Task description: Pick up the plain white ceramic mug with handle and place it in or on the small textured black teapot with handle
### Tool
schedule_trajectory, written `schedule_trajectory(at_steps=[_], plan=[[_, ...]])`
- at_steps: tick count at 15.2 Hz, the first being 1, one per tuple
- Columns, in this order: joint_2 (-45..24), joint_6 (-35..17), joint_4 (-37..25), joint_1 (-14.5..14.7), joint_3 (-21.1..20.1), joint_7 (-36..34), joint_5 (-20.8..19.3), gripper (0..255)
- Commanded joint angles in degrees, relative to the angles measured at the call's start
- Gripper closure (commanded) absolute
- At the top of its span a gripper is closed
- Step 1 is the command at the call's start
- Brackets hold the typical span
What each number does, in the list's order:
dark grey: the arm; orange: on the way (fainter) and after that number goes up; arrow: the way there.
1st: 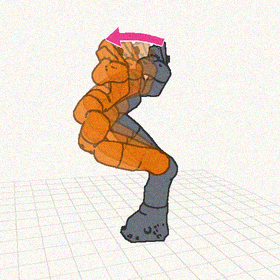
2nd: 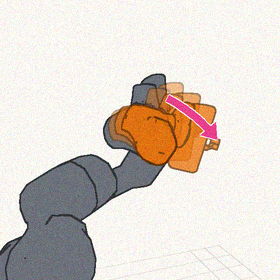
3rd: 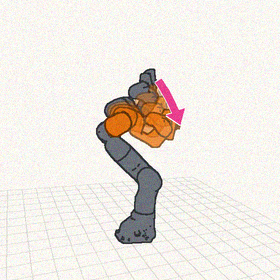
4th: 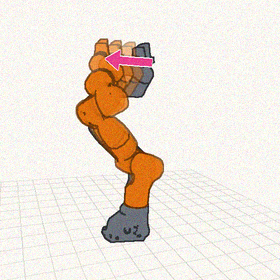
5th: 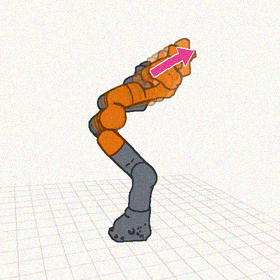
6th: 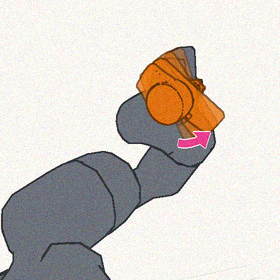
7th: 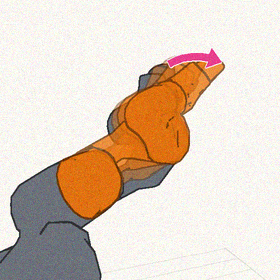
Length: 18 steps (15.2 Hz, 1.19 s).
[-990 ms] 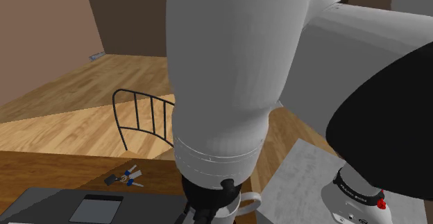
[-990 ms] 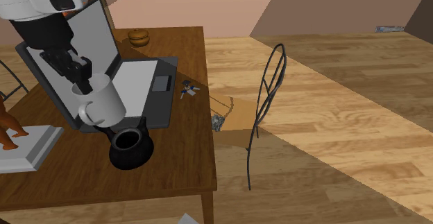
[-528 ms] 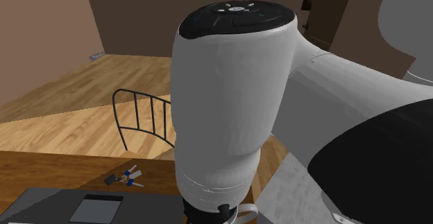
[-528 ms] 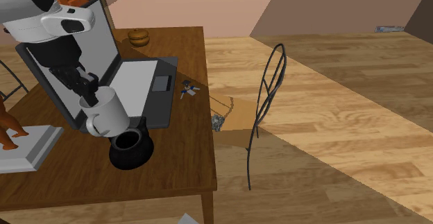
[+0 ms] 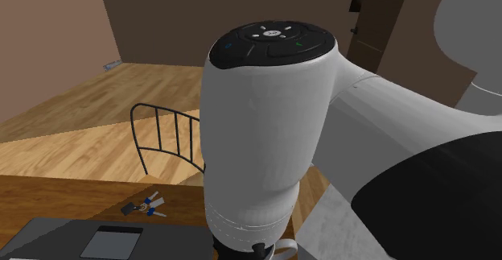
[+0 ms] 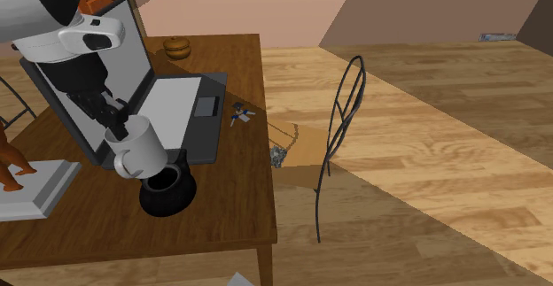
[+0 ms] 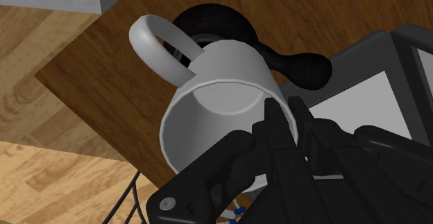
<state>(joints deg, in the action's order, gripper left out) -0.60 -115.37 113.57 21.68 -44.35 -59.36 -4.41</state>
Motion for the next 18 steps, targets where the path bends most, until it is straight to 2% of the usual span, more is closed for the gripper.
schedule_trajectory(at_steps=[1,2,7,11,18], plan=[[0.0,-0.01,0.0,0.0,0.0,0.0,0.0,255],[0.0,-0.01,0.0,0.0,0.0,0.0,0.0,0],[0.0,-0.01,0.0,0.0,0.0,0.0,0.0,0],[2.1,6.97,-5.53,-0.12,0.11,1.25,1.76,0],[2.1,6.97,-5.53,-0.11,0.11,1.25,1.76,0]])
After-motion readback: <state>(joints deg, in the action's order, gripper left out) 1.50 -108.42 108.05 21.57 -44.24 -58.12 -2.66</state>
